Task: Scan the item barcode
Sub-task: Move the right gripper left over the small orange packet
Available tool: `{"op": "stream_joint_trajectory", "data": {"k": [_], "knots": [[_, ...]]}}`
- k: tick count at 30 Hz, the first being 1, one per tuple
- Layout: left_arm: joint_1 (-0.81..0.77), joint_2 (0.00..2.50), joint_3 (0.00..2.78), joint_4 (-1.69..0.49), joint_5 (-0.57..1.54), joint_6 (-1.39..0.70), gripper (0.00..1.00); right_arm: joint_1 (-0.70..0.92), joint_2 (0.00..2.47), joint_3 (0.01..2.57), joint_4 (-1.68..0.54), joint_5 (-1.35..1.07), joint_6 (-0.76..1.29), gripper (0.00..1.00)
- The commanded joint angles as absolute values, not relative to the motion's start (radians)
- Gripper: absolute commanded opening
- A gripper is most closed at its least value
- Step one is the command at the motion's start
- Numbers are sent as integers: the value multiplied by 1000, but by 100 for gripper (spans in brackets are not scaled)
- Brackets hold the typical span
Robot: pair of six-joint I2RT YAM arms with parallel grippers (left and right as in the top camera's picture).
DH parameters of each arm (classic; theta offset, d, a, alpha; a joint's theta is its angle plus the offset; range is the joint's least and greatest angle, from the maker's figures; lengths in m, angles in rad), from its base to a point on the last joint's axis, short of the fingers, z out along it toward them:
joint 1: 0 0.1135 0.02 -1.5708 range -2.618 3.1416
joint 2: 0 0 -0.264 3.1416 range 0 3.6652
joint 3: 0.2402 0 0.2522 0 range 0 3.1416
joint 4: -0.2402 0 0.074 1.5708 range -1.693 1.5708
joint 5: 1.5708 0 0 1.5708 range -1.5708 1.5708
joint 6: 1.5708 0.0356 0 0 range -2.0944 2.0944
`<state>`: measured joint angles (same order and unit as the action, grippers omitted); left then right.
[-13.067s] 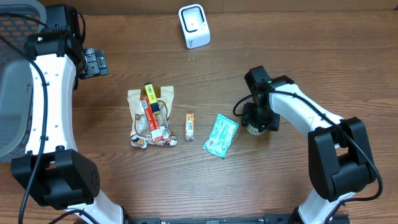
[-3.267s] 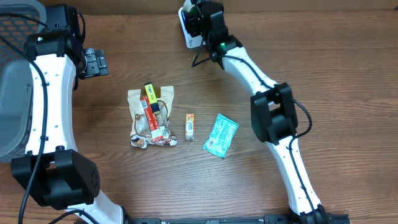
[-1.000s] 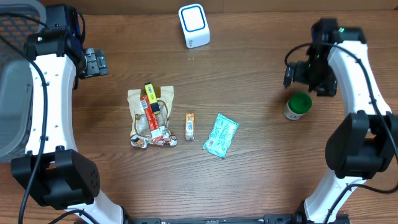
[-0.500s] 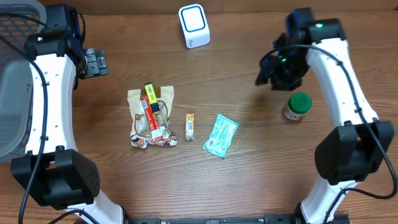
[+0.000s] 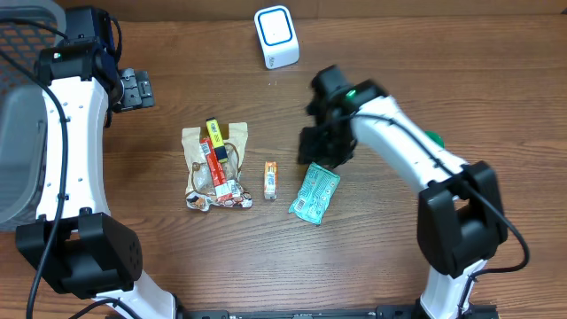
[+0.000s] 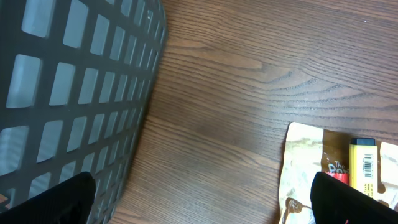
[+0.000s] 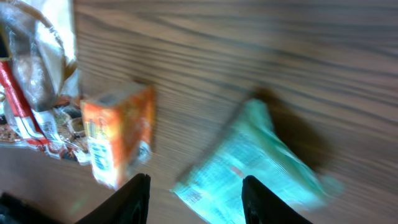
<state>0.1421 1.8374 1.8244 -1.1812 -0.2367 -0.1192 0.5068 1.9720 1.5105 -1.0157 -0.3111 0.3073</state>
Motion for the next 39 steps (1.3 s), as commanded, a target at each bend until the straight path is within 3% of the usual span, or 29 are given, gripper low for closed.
{"op": "stream_joint_trajectory", "data": {"k": [1, 11, 21, 39], "knots": [[144, 1835, 1841, -1177, -242, -101, 100, 563, 1967, 1470, -941, -316, 371, 50], [144, 1835, 1841, -1177, -242, -101, 100, 667, 1967, 1460, -770, -321, 371, 50], [144, 1835, 1841, -1177, -242, -101, 99, 645, 1967, 1460, -666, -381, 371, 52], [144, 1835, 1841, -1177, -242, -101, 99, 654, 1967, 1459, -715, -398, 398, 53]]}}
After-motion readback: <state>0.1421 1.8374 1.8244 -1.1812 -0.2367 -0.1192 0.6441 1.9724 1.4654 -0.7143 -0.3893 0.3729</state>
